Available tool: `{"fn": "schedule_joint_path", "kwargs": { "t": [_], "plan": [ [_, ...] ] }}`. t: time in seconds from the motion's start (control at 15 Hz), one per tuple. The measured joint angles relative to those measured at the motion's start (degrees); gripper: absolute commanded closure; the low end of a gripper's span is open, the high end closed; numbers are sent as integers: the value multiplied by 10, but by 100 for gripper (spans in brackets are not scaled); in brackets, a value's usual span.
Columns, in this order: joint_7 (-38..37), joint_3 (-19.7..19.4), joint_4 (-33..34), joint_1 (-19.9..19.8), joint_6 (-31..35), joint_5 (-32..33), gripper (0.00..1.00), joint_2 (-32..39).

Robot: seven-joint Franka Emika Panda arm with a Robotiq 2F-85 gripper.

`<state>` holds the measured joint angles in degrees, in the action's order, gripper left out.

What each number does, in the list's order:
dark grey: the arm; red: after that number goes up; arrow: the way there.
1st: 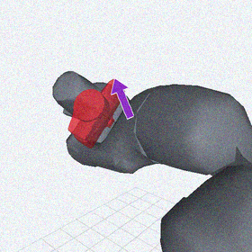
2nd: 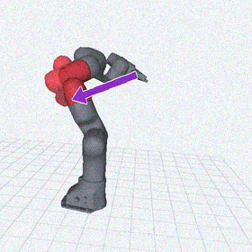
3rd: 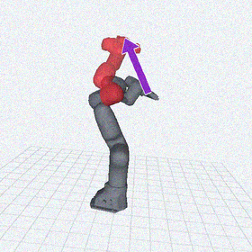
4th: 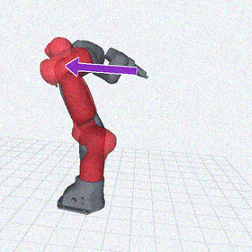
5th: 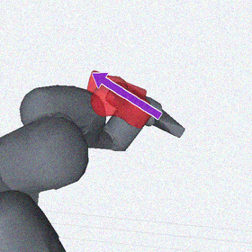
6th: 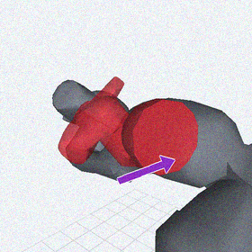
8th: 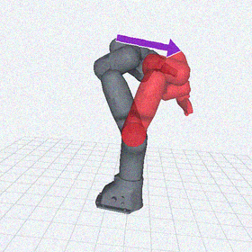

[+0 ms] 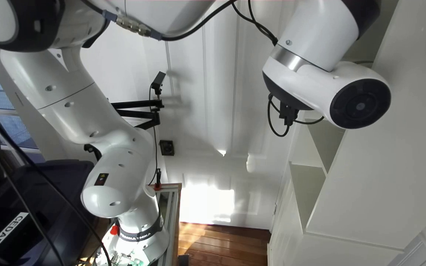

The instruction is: Remove the black spatula from the top shelf and put it in the middle shelf

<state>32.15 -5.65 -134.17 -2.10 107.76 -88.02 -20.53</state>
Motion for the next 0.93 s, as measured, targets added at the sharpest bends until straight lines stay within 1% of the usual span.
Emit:
{"fn": "schedule_joint_path", "kwargs": {
  "t": [0.2,0.27,0.33,0.4,0.53,0.6,0.67,0.73,0.8,0.93],
  "plan": [
    [0,1,0,-2,0,-6,87,1],
    [0,1,0,-2,0,-6,87,1],
    [0,2,-1,-3,1,-6,75,1],
    [0,3,-1,-3,2,-6,55,2],
    [0,4,-3,-5,3,-7,53,3],
    [0,4,-4,-6,3,-7,66,4],
    [-1,4,-4,-7,3,-8,90,5],
    [-1,4,-4,-8,3,-9,91,6],
    [-1,4,-4,-8,3,-11,99,6],
    [-1,4,-4,-9,3,-15,100,8]
  ]
}}
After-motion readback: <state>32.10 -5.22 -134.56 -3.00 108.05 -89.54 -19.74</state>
